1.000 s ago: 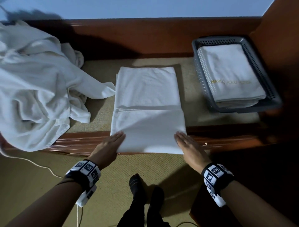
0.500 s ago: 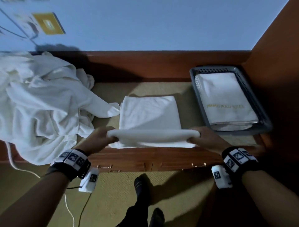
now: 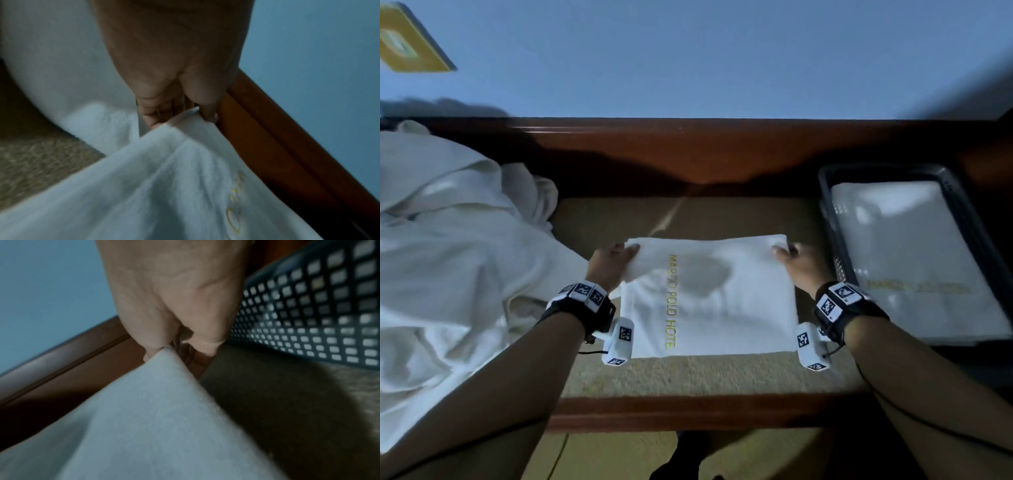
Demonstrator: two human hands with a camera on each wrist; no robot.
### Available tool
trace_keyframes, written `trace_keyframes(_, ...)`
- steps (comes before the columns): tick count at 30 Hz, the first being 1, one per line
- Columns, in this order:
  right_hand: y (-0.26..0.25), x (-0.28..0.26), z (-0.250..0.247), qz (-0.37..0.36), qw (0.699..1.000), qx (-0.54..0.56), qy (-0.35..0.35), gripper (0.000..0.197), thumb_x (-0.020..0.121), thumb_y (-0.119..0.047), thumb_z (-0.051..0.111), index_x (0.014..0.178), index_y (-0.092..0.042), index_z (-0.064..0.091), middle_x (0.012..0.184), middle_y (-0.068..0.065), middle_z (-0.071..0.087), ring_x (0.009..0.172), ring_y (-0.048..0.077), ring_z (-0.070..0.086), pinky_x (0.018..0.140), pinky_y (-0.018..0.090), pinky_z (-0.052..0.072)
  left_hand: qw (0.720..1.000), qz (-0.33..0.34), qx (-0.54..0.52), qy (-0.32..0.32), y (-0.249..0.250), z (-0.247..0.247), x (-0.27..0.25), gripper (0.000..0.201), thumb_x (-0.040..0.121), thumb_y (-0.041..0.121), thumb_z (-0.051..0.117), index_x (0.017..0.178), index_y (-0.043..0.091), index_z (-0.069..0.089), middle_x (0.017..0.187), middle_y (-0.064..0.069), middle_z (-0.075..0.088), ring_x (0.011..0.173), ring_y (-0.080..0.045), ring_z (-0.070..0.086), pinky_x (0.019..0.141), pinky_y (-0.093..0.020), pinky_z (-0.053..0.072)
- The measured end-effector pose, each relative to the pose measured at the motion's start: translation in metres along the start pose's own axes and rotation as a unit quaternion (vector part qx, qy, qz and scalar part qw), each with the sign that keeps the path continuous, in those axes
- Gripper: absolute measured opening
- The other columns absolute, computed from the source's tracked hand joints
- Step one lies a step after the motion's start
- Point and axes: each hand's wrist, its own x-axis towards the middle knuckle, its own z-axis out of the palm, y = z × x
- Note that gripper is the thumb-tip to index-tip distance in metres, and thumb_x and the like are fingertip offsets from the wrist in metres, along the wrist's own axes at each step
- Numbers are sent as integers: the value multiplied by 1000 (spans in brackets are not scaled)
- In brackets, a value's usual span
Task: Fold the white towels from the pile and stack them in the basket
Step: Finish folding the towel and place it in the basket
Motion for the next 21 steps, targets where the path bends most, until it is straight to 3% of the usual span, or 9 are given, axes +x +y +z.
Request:
trace_keyframes(3,13,7,18,53,998,23,-18,57,100,-56,56,129,-7,65,117,9,68,112,30,63,90,32,42,999,-5,44,-13,-3,8,6,51,82,64,65,100,16,69,95,-10,74,88,-34,71,77,-46,59)
trace_keyframes(6,20,-8,19,80,995,57,-19,74,88,-76,56,127,-13,64,119,4,68,109,25,62,93,36,44,998,-26,53,6,-9,8,-13,36,93,46,69,109,14,61,89,-3,71,89,-33,69,76,-41,52)
trace_keyframes(9,34,-39,17,117,989,38,-80,65,93,-67,58,135,-18,55,125,-3,58,116,19,56,102,37,43,996,-72,27,-42,-26,10,-59,36,93,47,70,116,21,57,99,-3,72,92,-28,72,81,-43,58)
trace_keyframes(12,54,-73,19,96,987,46,-119,80,88,-67,67,148,-18,47,148,-1,53,140,22,48,116,43,38,993,-85,-16,-84,-43,11,-103,46,85,61,68,114,28,54,105,-1,74,92,-22,74,79,-47,61)
trace_keyframes(15,66,-96,22,97,985,12,-145,104,83,-67,73,162,-14,28,163,-1,36,151,22,33,122,41,28,992,-87,-24,-87,-42,12,-126,30,97,37,70,114,16,56,105,-2,73,94,-21,73,75,-37,57)
trace_keyframes(17,69,-100,22,96,986,-14,-139,102,87,-63,71,163,-14,25,167,5,32,152,25,33,121,42,29,994,-64,-10,-83,-43,11,-130,20,99,31,68,108,17,58,100,-2,75,90,-22,73,70,-37,54)
trace_keyframes(19,64,-98,20,99,989,-22,-109,87,98,-51,64,163,-11,23,167,10,30,153,29,32,121,43,28,997,-48,-2,-61,-43,10,-125,21,98,41,67,103,23,58,96,-1,75,85,-22,73,70,-41,56)
trace_keyframes(21,58,-91,20,101,991,-20,-83,80,101,-50,59,162,-10,25,166,12,33,151,30,35,119,42,31,998,-50,36,-31,-41,11,-116,33,92,57,60,101,26,56,94,1,74,83,-21,70,72,-42,56)
